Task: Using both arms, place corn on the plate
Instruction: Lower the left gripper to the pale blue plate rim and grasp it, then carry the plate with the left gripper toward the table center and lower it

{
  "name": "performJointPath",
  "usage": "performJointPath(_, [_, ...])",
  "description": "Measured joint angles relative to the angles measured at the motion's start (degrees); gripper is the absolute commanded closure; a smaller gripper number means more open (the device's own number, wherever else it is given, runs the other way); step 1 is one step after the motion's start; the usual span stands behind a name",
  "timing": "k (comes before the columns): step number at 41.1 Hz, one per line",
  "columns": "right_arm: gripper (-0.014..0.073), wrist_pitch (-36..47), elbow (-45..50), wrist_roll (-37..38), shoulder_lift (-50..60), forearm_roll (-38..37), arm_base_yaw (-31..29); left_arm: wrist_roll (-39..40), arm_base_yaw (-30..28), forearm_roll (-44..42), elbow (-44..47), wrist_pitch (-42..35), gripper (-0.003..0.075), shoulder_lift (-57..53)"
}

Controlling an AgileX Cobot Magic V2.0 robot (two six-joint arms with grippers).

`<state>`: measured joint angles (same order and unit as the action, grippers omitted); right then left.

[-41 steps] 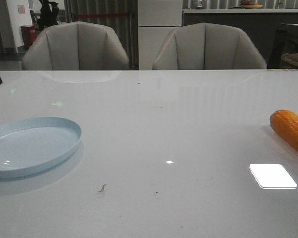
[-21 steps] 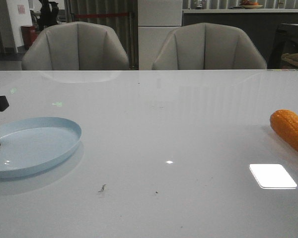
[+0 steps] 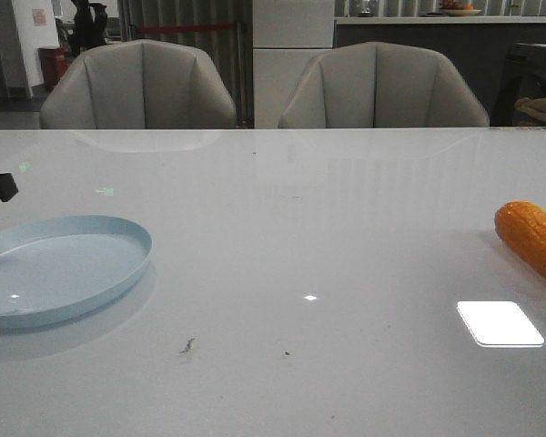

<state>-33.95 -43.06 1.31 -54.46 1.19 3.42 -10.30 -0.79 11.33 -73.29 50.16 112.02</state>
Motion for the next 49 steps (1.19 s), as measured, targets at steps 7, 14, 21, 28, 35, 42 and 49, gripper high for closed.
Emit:
performJointPath(7, [0.0064, -0.1, 0.0, 0.0, -0.1, 0.0, 0.0, 0.0, 0.0, 0.4, -0.1, -0.1, 0.0624, 0.0])
performJointPath(14, [0.0064, -0.1, 0.0, 0.0, -0.1, 0.0, 0.0, 0.0, 0.0, 2.6, -2.3, 2.1, 0.0624, 0.1])
performJointPath(21, [0.0064, -0.1, 0.0, 0.0, -0.1, 0.0, 0.0, 0.0, 0.0, 6.6, -8.1, 5.6, 0.0624, 0.2])
performJointPath(28, [0.0064, -0.3, 0.0, 0.0, -0.1, 0.0, 0.0, 0.0, 0.7, 9.0, -14.9, 9.1, 0.0624, 0.4])
performJointPath(35, [0.0064, -0.4, 0.0, 0.0, -0.1, 0.0, 0.0, 0.0, 3.7, 11.4, -20.7, 11.6, 0.0624, 0.5])
performJointPath(42, [0.0064, -0.4, 0.0, 0.0, -0.1, 0.0, 0.0, 0.0, 8.8, 13.2, -24.2, 12.1, 0.0624, 0.5])
performJointPath(49, [0.0064, -0.4, 0.0, 0.0, -0.1, 0.0, 0.0, 0.0, 14.3, 13.3, -24.6, 12.1, 0.0624, 0.6])
